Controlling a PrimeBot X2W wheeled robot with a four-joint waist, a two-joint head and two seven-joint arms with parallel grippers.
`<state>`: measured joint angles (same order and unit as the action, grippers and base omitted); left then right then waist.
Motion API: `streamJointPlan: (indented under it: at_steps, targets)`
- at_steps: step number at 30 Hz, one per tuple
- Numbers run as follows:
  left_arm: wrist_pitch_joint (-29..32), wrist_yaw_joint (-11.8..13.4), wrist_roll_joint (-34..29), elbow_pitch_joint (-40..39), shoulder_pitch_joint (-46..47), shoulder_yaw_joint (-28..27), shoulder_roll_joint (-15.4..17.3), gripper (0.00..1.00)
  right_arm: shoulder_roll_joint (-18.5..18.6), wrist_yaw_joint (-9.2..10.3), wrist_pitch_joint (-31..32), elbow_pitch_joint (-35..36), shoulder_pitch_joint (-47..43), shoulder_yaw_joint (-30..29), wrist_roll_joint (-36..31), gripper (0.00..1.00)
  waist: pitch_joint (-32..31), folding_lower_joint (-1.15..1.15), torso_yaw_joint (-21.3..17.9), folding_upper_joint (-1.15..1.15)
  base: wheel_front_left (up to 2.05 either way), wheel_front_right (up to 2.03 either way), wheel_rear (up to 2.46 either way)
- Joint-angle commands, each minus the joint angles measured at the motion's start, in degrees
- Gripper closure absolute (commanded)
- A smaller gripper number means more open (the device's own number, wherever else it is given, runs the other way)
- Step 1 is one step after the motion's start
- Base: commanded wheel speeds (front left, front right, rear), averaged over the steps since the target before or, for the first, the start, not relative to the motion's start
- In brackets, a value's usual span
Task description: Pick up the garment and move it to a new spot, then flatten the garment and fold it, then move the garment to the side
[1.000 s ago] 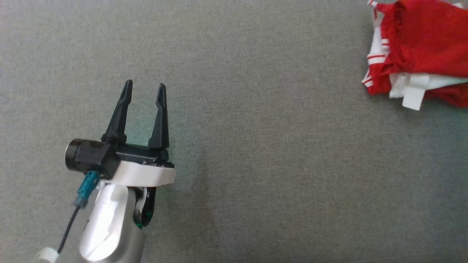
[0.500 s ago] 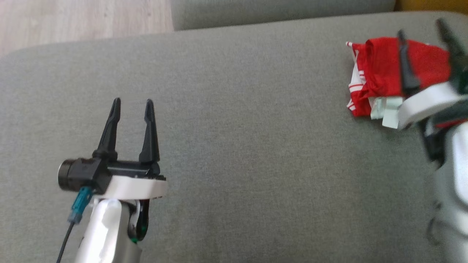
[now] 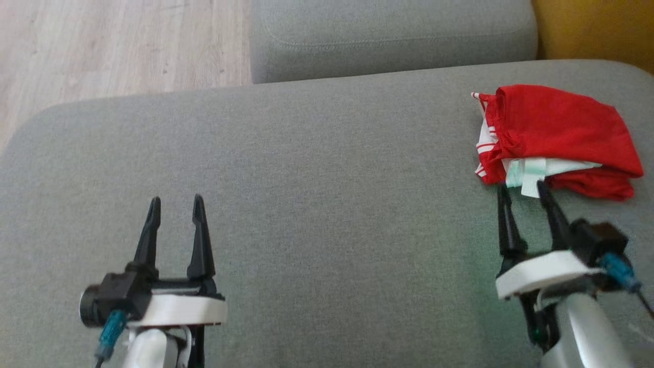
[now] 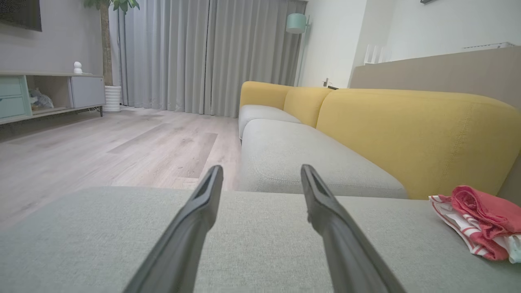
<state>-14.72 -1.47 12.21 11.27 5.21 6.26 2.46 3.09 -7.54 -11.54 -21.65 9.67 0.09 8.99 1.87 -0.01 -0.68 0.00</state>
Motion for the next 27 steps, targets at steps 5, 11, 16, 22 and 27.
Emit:
streamJointPlan:
  at_steps: [5,11,16,22,27]
  targets:
    - [-0.3,1.5,4.1,-0.5,0.2,-1.9,0.4,0.00,-0.2,0.05,-2.5,-0.3,0.4,0.8,0.8,0.00,-1.2,0.01,0.4,0.00,0.00,0.00,0.00]
    - [-0.3,1.4,5.0,-0.2,-0.4,-2.0,0.4,0.00,-0.2,0.05,-3.2,-0.5,-0.1,0.9,-0.2,0.00,-1.7,0.01,0.6,0.00,0.00,0.00,0.00]
    - [-0.3,1.1,6.4,0.9,-0.4,-1.7,0.4,0.00,-0.2,0.05,-3.3,-0.4,-0.3,1.6,-0.5,0.00,-1.6,0.01,1.0,0.00,0.00,0.00,0.00]
    - [-0.3,1.1,6.5,0.9,0.2,-1.9,0.4,0.00,-0.2,0.05,-3.4,-0.4,-0.2,2.3,-0.8,0.00,-1.1,0.01,1.2,0.00,0.00,0.00,0.00]
    - [-0.3,0.5,6.8,1.4,0.5,-1.9,0.4,0.00,-0.2,0.05,-3.4,-0.6,0.1,2.4,-1.0,0.00,-0.9,0.01,1.2,0.00,0.00,0.00,0.00]
